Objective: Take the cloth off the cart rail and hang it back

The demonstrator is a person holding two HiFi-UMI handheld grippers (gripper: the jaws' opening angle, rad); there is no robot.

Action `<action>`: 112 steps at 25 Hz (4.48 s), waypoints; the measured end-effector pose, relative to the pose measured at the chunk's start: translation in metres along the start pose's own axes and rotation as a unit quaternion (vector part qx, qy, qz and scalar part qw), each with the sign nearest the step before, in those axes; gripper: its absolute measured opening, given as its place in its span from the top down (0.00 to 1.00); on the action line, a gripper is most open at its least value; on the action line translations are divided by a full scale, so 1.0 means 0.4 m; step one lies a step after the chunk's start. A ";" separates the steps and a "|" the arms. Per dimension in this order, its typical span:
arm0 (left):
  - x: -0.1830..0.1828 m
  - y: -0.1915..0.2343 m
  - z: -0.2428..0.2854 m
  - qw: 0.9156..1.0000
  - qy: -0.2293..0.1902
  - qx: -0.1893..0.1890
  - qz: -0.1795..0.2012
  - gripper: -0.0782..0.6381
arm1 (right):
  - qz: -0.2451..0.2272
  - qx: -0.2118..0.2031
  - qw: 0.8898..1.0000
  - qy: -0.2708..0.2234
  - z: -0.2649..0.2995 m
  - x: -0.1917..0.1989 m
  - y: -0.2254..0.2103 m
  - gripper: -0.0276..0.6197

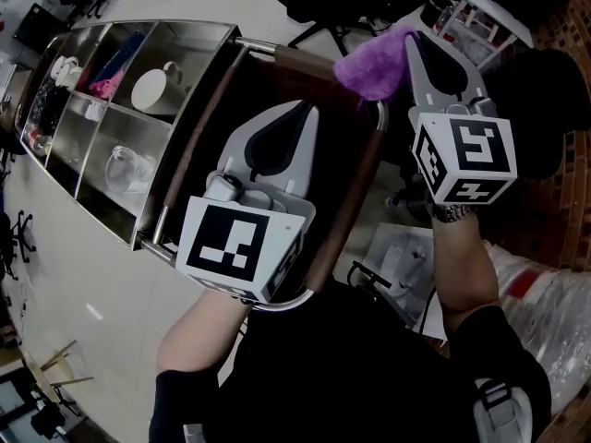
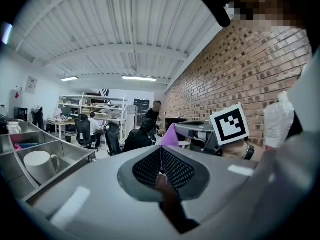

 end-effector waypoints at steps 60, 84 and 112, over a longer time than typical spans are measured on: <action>0.054 -0.163 -0.541 0.979 -0.134 0.134 0.074 0.90 | -0.044 0.050 0.998 0.007 -0.564 -0.039 0.572 0.95; 0.091 -0.222 -0.795 0.972 -0.146 0.167 0.072 0.90 | -0.048 0.070 0.996 -0.030 -0.804 -0.157 0.800 0.96; 0.117 -0.333 -0.762 0.975 -0.156 0.126 0.100 0.90 | -0.057 0.022 0.997 -0.048 -0.874 -0.129 0.748 0.96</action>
Point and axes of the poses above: the fingertips, and each gripper's own axes: z forward along the fingers, y to its left, x out of its underside, the point moved 5 cm from there along -z, backward along the fingers, and after that the axes turned 6 degrees about y, right-handed, at the moved point
